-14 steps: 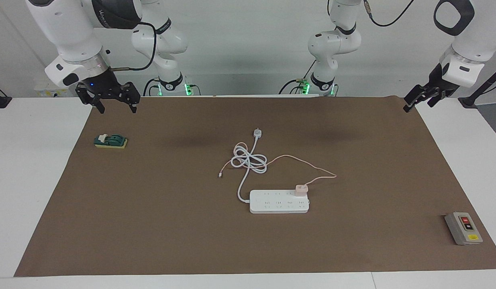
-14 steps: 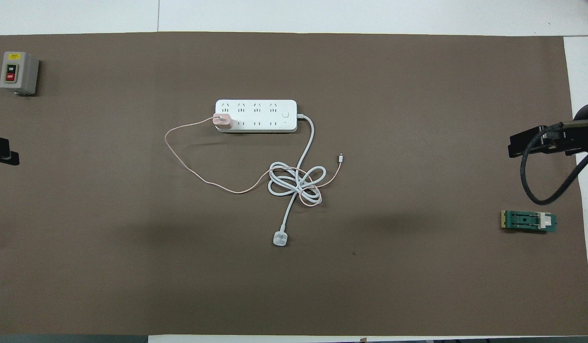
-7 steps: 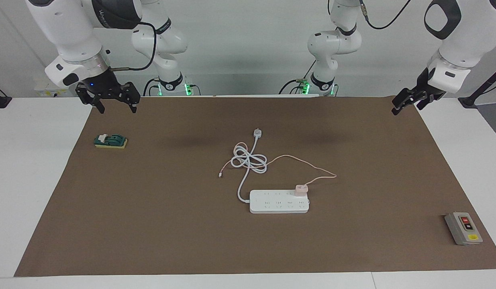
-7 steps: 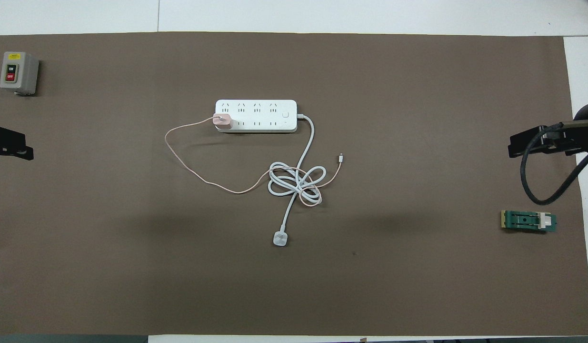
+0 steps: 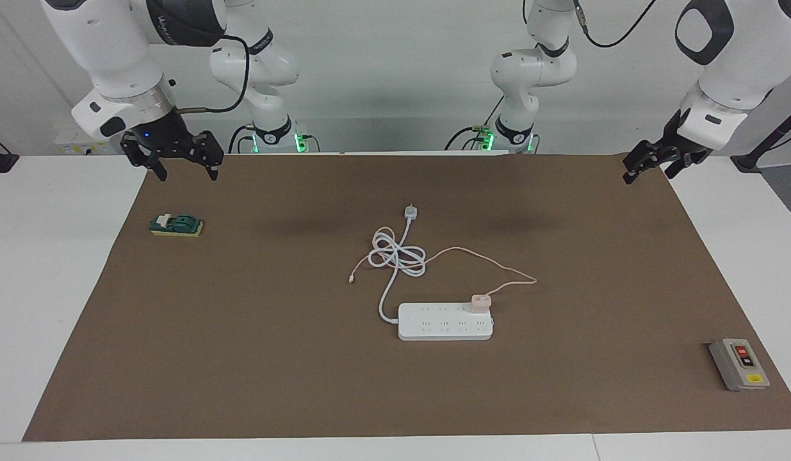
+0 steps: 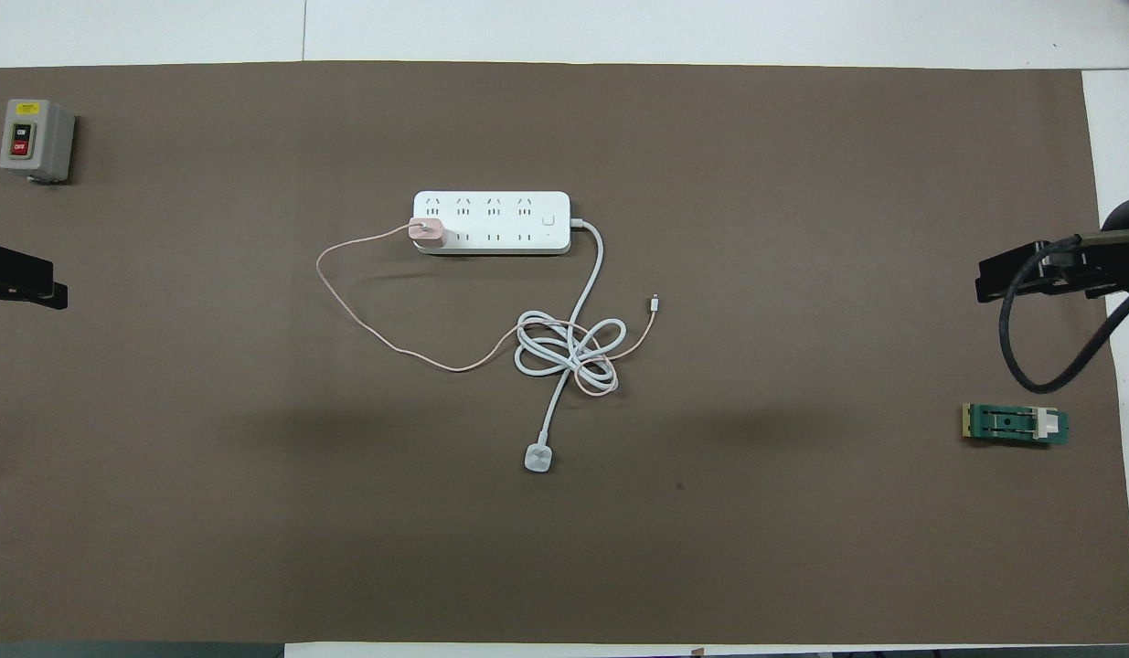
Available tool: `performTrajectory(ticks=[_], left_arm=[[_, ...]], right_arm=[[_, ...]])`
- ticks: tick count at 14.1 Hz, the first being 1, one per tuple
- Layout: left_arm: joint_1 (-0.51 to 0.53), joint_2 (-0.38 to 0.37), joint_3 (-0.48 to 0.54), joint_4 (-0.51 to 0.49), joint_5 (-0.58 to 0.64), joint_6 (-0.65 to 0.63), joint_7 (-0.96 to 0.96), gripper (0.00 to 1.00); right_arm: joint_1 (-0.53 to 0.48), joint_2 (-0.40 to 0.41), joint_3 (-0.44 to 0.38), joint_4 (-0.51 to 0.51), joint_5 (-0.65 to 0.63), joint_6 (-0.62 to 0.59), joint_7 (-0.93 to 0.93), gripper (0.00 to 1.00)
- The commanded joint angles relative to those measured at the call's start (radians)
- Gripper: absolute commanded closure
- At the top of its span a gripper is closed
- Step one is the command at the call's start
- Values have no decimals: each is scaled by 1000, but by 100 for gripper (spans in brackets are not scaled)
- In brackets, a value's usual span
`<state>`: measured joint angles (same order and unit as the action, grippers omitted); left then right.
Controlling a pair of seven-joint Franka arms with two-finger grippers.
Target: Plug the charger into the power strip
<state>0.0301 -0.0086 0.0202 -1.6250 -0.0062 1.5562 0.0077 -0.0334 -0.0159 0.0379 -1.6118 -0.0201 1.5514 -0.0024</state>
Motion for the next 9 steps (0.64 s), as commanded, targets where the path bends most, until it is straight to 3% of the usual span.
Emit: performTrajectory(ticks=[1,9], left_arm=[[-10,-11,6,-7,-11,13,35,0],[-10,-7,4,-9,-9,25,35,0]], right_arm=[[-5,-22,3,-23,-3,-1,-22,0],[-13,-22,3,-23,-3,-2,-25,0]])
